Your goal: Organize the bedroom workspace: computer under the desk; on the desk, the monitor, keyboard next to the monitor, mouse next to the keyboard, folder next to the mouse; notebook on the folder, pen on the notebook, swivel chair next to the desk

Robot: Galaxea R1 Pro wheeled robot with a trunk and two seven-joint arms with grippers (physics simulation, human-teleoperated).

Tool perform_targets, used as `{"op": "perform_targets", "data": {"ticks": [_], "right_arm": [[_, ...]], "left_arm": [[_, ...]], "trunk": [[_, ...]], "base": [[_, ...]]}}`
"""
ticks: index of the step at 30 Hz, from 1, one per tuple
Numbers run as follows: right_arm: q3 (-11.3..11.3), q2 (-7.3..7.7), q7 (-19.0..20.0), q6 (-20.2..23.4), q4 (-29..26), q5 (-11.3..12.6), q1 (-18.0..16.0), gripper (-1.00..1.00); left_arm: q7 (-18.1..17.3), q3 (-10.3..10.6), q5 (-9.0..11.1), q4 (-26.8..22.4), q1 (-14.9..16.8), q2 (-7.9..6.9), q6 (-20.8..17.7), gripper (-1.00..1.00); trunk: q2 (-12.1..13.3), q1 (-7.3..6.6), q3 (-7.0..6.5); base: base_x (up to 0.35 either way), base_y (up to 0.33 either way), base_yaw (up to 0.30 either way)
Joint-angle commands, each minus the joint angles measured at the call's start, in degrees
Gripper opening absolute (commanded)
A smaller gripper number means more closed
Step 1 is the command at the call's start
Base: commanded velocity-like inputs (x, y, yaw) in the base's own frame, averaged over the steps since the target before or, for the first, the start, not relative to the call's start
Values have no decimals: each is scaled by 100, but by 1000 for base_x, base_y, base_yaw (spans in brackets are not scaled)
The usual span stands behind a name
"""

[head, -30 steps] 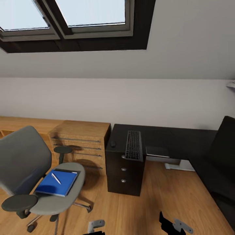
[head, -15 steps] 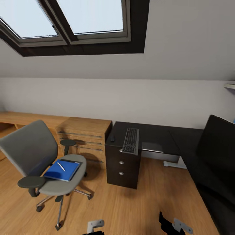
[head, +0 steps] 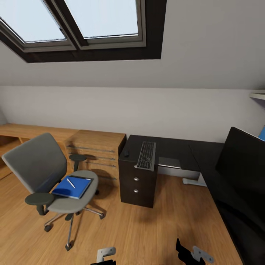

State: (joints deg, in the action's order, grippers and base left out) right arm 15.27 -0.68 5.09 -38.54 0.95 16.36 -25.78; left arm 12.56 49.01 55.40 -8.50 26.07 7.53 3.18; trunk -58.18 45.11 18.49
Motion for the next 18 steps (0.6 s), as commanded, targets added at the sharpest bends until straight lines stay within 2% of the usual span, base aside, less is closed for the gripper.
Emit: {"op": "perform_targets", "data": {"ticks": [1,9,18], "right_arm": [[20,0,53,-22,10,52,-6,100],[20,-3,53,-22,10,52,-6,100],[20,-9,53,-22,7,35,-6,100]], "left_arm": [[27,49,52,-3,4,-3,49,100],[23,47,55,-3,4,-28,270,100],[12,47,51,-3,4,-48,288,100]], "trunk": [[37,-22,-3],[358,-198,-76],[719,-396,-158]], "base": [[-6,-1,0],[-32,0,0],[-281,0,0]]}}
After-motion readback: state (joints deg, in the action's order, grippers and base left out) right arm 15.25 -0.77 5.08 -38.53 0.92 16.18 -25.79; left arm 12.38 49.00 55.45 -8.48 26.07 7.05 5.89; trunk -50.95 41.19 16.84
